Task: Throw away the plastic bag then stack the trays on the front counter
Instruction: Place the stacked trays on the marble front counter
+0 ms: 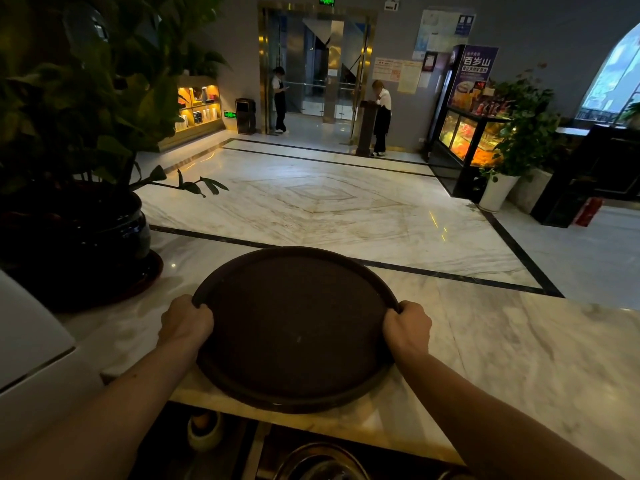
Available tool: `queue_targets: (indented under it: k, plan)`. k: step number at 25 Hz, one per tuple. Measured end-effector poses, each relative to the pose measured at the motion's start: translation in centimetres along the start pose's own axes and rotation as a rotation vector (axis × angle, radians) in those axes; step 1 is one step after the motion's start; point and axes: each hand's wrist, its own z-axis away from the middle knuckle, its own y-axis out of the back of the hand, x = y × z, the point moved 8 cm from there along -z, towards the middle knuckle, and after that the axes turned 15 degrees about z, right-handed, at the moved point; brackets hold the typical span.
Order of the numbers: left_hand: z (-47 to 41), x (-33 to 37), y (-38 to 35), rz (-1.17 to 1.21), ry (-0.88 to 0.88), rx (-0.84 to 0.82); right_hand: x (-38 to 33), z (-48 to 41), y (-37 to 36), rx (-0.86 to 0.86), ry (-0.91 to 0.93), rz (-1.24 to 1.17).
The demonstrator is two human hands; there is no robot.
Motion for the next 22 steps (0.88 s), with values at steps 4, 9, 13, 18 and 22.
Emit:
queue_targets:
  k: [4,9,13,18,22]
  plan:
    - [0.1,0.6,-0.5,-0.147,-0.06,0.006,-0.3,0.0,0.1,0.023,0.029,0.039]
    - [0.3,1.1,-0.9,-0.252,-0.059,0.03,-1.2,0.0,0.3,0.038,0.111,0.149]
    - [-0.1,1.0,-0.9,-0.286,-0.042,0.033,-1.8,0.2,0.3,0.016,0.156,0.249]
    - [0.8,2.2,-1.0,-0.299,-0.156,0.039,-2.8,0.7,0.4,-0.001,0.196,0.444]
    - [2.9,2.7,-2.0,-0.421,-0.242,-0.117,-3.9,2.3,0.3,-0.035,0.371,0.614]
